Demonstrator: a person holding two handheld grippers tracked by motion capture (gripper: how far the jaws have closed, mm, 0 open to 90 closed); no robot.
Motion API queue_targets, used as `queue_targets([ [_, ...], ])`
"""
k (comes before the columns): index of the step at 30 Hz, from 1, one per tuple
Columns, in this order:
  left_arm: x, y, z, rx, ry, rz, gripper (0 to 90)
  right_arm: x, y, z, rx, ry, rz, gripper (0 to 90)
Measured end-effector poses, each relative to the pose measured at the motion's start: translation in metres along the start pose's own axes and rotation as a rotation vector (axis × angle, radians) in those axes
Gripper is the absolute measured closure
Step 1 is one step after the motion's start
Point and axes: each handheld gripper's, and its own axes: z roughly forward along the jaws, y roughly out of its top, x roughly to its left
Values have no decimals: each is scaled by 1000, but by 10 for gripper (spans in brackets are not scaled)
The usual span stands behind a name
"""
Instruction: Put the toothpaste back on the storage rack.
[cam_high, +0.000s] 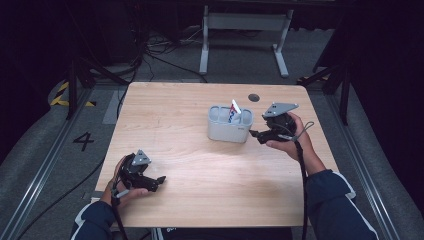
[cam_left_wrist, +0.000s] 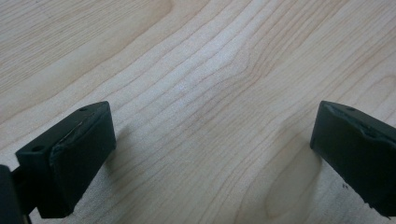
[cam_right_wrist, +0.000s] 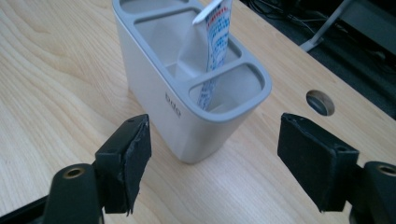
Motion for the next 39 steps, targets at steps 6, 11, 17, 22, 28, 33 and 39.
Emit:
queue_targets([
  [6,0,0,0,0,1,4,4,0,-14,-6,15,-2,0,264],
  [11,0,0,0,0,0,1,4,-1,-28,-13,24,-7,1,261],
  [17,0,0,0,3,-2,-1,4,-2,-44,-18,29,-11,2,258],
  [22,0,0,0,3,-2,-2,4,-5,-57,-23,32,-19,2,256],
  [28,0,0,0,2,-3,-4,4,-3,-73,-27,33,-9,5,253],
  [33,0,0,0,2,-2,-2,4,0,-84,-28,43,-2,-6,253],
  [39,0,0,0,2,-3,-5,4,3,-99,-32,50,3,2,253],
])
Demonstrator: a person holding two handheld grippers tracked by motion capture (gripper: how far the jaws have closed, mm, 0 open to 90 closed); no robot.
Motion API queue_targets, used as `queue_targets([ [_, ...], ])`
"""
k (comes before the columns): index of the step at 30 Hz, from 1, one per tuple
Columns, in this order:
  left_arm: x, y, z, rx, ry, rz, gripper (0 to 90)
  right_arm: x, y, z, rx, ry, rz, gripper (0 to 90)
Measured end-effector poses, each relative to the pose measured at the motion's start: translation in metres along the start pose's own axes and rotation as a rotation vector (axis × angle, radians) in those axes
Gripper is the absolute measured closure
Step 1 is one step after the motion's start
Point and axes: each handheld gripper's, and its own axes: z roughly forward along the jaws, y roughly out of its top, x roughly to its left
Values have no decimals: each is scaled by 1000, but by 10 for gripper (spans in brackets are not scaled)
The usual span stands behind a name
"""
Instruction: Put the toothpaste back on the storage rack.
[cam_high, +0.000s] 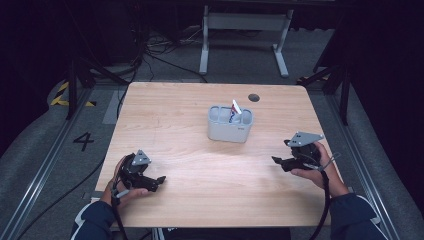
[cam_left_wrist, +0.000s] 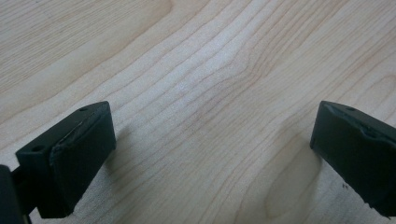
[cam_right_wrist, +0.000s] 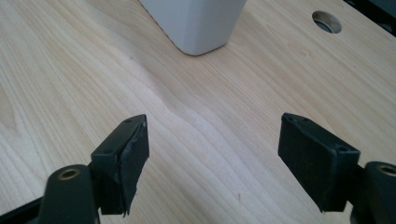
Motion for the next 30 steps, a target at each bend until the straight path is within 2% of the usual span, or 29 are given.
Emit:
queue_targets([
  [8,0,0,0,1,1,4,4,0,-26,-5,3,-4,20,253],
  [19,0,0,0,-2,1,2,4,-5,-62,-16,11,-6,78,247],
  [25,0,0,0,-1,-1,4,4,-9,-86,-19,3,-1,134,233],
  [27,0,0,0,-1,-1,4,4,-10,-94,-20,13,-14,147,218],
  [30,0,0,0,-1,-1,4,4,-14,-108,-22,10,-20,198,217],
])
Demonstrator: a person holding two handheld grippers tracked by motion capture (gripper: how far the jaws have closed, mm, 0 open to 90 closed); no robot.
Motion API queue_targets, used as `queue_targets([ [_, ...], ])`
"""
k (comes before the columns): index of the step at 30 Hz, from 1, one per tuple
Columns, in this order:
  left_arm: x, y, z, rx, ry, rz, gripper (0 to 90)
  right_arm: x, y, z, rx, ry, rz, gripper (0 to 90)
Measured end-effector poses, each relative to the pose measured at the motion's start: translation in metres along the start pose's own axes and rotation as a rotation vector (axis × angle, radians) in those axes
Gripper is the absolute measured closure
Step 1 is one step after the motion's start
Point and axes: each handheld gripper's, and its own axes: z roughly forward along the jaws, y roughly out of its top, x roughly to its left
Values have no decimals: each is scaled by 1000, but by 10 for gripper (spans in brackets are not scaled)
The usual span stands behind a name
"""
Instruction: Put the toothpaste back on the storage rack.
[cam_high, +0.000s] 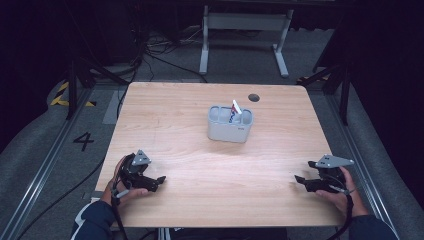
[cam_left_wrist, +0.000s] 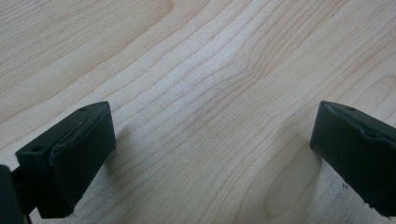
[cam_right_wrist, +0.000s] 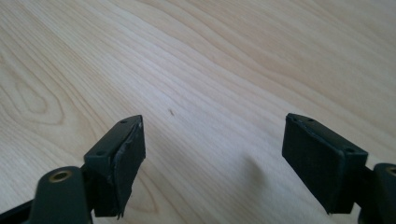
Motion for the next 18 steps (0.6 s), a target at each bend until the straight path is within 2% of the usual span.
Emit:
queue_targets([
  [4,0,0,0,0,1,-2,4,-7,-14,-1,3,-6,47,208],
  [5,0,0,0,0,0,0,4,-11,-19,-2,-10,-8,72,184],
  [6,0,0,0,0,0,0,4,-11,-19,-2,-10,-8,72,184],
  [8,0,0,0,-3,0,0,5,-13,-24,-2,-31,-1,103,179],
  [18,0,-1,0,1,2,1,4,-12,-24,-2,-28,-12,107,169],
])
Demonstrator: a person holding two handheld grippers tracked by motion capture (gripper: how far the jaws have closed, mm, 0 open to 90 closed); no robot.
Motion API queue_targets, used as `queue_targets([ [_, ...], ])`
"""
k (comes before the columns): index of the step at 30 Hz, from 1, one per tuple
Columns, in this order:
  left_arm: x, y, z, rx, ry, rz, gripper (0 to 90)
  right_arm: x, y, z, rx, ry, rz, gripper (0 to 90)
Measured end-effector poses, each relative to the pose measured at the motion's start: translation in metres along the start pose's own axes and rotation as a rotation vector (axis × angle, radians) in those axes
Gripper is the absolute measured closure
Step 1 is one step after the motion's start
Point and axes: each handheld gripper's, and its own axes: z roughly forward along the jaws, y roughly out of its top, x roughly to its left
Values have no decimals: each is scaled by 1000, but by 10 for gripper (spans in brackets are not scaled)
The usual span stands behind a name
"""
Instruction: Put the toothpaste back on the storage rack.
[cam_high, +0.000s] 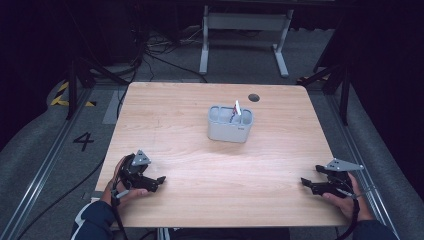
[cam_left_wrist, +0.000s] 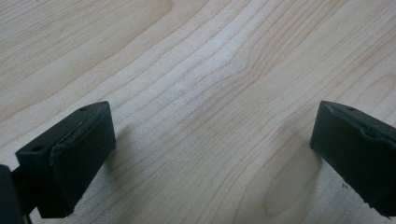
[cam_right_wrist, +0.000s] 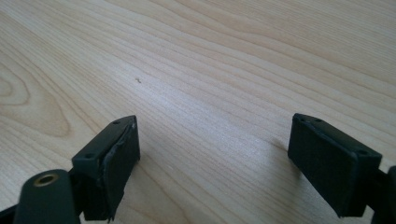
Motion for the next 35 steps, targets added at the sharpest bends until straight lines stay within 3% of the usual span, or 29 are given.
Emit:
queue_targets([
  [35,0,0,0,0,2,3,4,1,0,0,3,-26,27,152],
])
